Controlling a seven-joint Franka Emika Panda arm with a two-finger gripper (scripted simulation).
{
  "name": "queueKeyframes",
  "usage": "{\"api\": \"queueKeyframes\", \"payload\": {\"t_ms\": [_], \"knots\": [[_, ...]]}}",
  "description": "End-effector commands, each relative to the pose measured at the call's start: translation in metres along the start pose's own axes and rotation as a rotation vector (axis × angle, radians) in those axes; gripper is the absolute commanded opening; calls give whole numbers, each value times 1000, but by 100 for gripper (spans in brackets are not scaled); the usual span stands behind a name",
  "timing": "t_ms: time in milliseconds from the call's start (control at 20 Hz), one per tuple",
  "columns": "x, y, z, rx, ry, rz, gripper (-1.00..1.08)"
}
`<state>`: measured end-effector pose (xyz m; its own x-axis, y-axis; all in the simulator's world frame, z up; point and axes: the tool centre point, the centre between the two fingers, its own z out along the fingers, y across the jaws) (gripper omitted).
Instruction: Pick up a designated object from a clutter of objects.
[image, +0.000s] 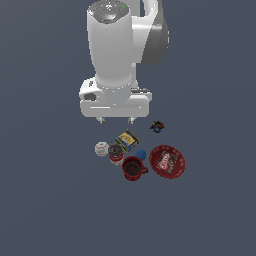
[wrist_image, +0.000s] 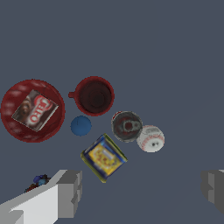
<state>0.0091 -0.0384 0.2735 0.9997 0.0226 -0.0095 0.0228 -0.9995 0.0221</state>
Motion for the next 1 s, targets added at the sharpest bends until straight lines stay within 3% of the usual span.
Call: {"api": "queueKeyframes", "payload": {"t_ms": [0,500,950], "knots": [[4,2,19,4,1,-10,100],[16,10,109,19,7,-52,100],[15,13,145,22,10,-68,100]]}}
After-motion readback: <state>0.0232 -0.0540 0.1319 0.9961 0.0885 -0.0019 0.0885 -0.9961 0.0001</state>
